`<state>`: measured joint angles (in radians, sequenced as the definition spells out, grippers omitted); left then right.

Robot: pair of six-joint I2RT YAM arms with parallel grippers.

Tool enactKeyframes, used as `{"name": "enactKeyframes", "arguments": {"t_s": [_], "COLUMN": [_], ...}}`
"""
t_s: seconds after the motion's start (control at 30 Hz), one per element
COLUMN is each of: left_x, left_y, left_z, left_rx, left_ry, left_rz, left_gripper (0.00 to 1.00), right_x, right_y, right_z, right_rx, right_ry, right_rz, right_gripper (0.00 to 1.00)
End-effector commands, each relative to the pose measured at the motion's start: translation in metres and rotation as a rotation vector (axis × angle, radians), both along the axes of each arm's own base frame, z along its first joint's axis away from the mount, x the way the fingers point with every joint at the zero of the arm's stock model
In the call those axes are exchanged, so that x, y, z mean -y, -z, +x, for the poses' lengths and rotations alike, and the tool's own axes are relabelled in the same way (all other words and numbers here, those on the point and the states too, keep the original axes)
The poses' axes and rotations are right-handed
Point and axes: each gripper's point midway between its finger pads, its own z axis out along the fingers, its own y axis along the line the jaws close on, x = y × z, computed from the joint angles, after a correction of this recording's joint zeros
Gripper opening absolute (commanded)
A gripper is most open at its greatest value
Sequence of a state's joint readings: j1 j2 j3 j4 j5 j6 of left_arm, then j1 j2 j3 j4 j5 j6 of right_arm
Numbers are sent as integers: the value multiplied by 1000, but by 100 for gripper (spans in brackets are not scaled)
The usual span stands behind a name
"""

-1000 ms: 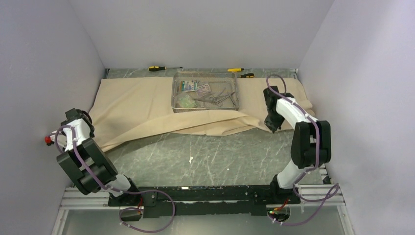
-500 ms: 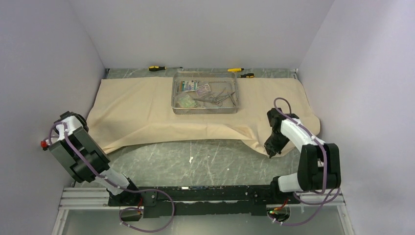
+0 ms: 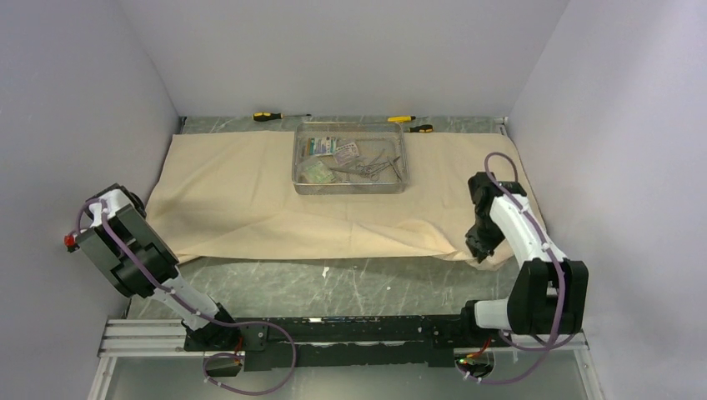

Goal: Open and lay out the surgical kit
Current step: Open the surgical kit at the center of the board.

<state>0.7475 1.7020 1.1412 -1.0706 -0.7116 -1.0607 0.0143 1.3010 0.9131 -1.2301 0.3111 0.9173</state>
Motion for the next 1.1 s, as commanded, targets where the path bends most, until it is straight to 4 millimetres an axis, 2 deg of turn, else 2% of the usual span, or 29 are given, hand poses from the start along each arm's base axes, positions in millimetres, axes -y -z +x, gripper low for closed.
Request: {"name": "enactKeyframes", "arguments": {"t_s": [0.0,0.03,0.1,0.2,0.27,0.47,0.67,0.8,0.9,1.07], "left_x": [-18,-19,-20,-22,-22,-23,-24,-25,-27,-29], "left_y": [-8,-9,-10,-11,-10,-11,-7,-7,-7,-7], "left_z": [3,3,4,3,3,5,8,10,12,16], "left_rx": [-15,-16,-16,-23,-25,-7,-8,3,2,15], "left_ry": [-6,-6,-7,-8,-9,-2,0,4,6,9], "left_rz": [53,59,66,71,72,83,71,72,69,71], "left_gripper": [0,0,0,0,0,0,0,0,0,0], "right_x": [51,55,60,65,68,86,77,81,86,97], "right_y": [-20,-19,-15,-12,-7,25,56,65,72,67], "right_z": [10,13,18,22,21,16,30,32,27,28], "right_rx": [-1,15,44,62,60,73,113,108,82,98], "right_ry": [52,61,86,107,122,211,235,230,230,258], "right_rz": [-207,-202,-174,-152,-146,-107,8,-1,-20,-69], "right_gripper": [36,44,54,62,63,50,36,36,35,36]}}
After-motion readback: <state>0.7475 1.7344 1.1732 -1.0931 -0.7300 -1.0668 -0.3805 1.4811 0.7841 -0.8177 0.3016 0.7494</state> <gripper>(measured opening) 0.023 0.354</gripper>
